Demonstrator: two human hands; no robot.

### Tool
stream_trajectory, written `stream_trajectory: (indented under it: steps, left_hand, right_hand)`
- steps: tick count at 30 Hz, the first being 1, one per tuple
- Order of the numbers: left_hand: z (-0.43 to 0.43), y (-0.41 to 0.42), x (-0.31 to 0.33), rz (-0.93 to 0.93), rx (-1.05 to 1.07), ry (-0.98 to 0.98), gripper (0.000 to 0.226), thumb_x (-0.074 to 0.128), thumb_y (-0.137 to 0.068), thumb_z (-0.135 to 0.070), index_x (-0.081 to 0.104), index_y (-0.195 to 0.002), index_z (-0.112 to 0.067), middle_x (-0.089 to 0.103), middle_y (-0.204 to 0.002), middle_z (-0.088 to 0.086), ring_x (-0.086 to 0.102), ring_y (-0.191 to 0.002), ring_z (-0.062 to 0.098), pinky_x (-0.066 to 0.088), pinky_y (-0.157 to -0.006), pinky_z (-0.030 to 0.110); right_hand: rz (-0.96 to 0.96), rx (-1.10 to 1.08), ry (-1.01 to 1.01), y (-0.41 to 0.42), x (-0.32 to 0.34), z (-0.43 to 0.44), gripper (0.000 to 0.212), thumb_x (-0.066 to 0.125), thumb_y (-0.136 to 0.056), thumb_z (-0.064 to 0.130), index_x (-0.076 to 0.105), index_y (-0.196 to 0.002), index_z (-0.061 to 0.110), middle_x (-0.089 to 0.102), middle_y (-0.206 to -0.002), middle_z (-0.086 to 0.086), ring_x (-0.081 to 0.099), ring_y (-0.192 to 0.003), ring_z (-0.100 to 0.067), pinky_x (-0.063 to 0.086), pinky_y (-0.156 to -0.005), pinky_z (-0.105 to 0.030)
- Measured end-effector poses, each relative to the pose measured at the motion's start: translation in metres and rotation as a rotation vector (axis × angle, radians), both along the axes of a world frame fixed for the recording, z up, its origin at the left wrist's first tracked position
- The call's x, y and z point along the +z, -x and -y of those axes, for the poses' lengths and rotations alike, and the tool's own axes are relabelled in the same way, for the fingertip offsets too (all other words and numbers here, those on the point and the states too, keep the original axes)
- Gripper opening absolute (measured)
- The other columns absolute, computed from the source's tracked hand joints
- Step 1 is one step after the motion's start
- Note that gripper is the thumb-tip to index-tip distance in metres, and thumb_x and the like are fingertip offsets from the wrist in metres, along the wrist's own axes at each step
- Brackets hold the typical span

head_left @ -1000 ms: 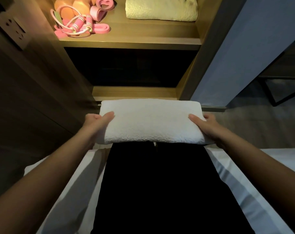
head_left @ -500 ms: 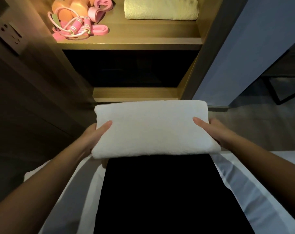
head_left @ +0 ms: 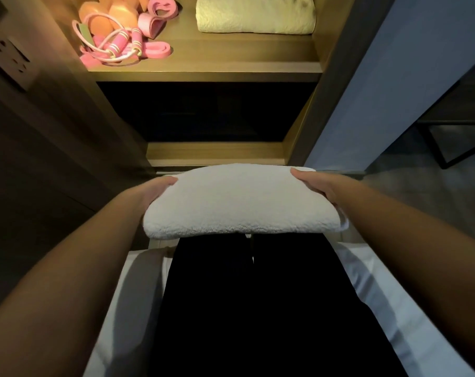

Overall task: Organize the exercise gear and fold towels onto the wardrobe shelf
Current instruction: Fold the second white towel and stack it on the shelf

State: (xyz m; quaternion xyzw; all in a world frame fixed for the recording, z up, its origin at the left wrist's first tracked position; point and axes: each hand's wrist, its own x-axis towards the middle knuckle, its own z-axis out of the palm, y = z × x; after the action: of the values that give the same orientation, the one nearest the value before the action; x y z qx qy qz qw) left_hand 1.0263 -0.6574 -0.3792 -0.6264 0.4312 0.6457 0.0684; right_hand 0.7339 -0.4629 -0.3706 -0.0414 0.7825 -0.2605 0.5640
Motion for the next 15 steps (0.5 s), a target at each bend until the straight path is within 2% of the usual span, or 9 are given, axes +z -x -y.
stream_trajectory:
  steps: [1, 4, 7, 8, 9, 10, 11, 13, 15]
  left_hand:
    - [0.003, 0.002, 0.001, 0.038, -0.017, 0.003, 0.03, 0.046, -0.101, -0.034, 0.052, -0.113, -0.008, 0.06, -0.103, 0.012, 0.056, -0.082, 0.024, 0.041, -0.08, 0.035]
    - [0.004, 0.011, 0.003, 0.119, -0.052, 0.058, 0.017, 0.046, -0.098, -0.023, 0.047, -0.108, -0.008, 0.052, -0.09, 0.01, 0.051, -0.078, 0.022, 0.038, -0.065, 0.034]
    - [-0.001, 0.024, -0.007, 0.045, 0.006, 0.122, 0.022, 0.034, -0.102, -0.022, 0.046, -0.099, -0.004, 0.047, -0.085, 0.008, 0.048, -0.082, 0.019, 0.036, -0.078, 0.029]
    - [-0.003, 0.025, -0.012, 0.002, 0.014, 0.121, 0.032, 0.035, -0.101, -0.032, 0.05, -0.102, -0.004, 0.052, -0.092, 0.008, 0.053, -0.089, 0.019, 0.036, -0.085, 0.029]
    - [-0.006, 0.023, -0.019, -0.021, 0.023, 0.122, 0.047, 0.039, -0.099, -0.047, 0.053, -0.115, -0.006, 0.058, -0.107, 0.009, 0.057, -0.102, 0.021, 0.038, -0.095, 0.033]
    - [-0.008, 0.02, -0.025, 0.001, 0.031, 0.172, 0.063, 0.044, -0.093, -0.06, 0.047, -0.134, -0.012, 0.056, -0.127, 0.008, 0.054, -0.118, 0.027, 0.037, -0.104, 0.038]
    - [-0.01, 0.016, -0.028, 0.044, 0.033, 0.284, 0.076, 0.047, -0.089, -0.067, 0.038, -0.145, -0.017, 0.049, -0.141, 0.007, 0.048, -0.128, 0.031, 0.036, -0.107, 0.042]
    - [-0.014, 0.009, -0.03, 0.043, 0.05, 0.527, 0.078, 0.05, -0.089, -0.065, 0.032, -0.149, -0.019, 0.044, -0.147, 0.007, 0.045, -0.131, 0.031, 0.039, -0.101, 0.041]
    - [-0.018, 0.003, -0.032, -0.023, 0.097, 0.635, 0.071, 0.051, -0.091, -0.06, 0.035, -0.147, -0.019, 0.047, -0.144, 0.007, 0.047, -0.128, 0.029, 0.041, -0.096, 0.041]
  right_hand:
    - [0.027, -0.032, 0.009, -0.002, -0.002, -0.002, 0.049, 0.054, -0.093, 0.055, 0.058, -0.118, 0.013, 0.063, -0.122, -0.009, 0.06, -0.111, -0.033, 0.043, -0.102, -0.045]
    - [0.062, -0.107, 0.02, -0.002, -0.011, -0.005, 0.043, 0.059, -0.09, 0.053, 0.061, -0.107, 0.013, 0.065, -0.123, -0.01, 0.063, -0.104, -0.032, 0.047, -0.096, -0.043]
    - [0.035, -0.088, 0.011, 0.002, -0.013, -0.003, 0.042, 0.059, -0.091, 0.051, 0.06, -0.107, 0.012, 0.061, -0.13, -0.011, 0.062, -0.096, -0.031, 0.047, -0.086, -0.043]
    - [0.019, -0.067, 0.004, 0.004, -0.013, -0.002, 0.048, 0.06, -0.091, 0.05, 0.057, -0.117, 0.011, 0.058, -0.134, -0.01, 0.061, -0.101, -0.033, 0.046, -0.089, -0.045]
    - [0.011, -0.053, -0.004, 0.007, -0.015, -0.001, 0.055, 0.062, -0.089, 0.05, 0.054, -0.127, 0.011, 0.056, -0.136, -0.01, 0.06, -0.107, -0.034, 0.045, -0.094, -0.047]
    - [0.007, -0.055, -0.006, 0.008, -0.016, -0.001, 0.057, 0.064, -0.088, 0.051, 0.053, -0.128, 0.012, 0.058, -0.134, -0.009, 0.061, -0.106, -0.034, 0.046, -0.093, -0.047]
    - [0.01, -0.074, 0.002, 0.007, -0.016, -0.002, 0.054, 0.065, -0.086, 0.053, 0.057, -0.123, 0.013, 0.065, -0.126, -0.009, 0.066, -0.097, -0.033, 0.05, -0.083, -0.044]
    - [0.079, -0.15, 0.05, 0.003, -0.018, -0.004, 0.048, 0.065, -0.083, 0.057, 0.062, -0.11, 0.017, 0.076, -0.1, -0.008, 0.074, -0.076, -0.031, 0.054, -0.062, -0.037]
    - [0.12, -0.19, 0.095, -0.006, -0.015, -0.009, 0.049, 0.064, -0.081, 0.062, 0.064, -0.108, 0.021, 0.077, -0.09, -0.006, 0.074, -0.073, -0.028, 0.055, -0.057, -0.035]
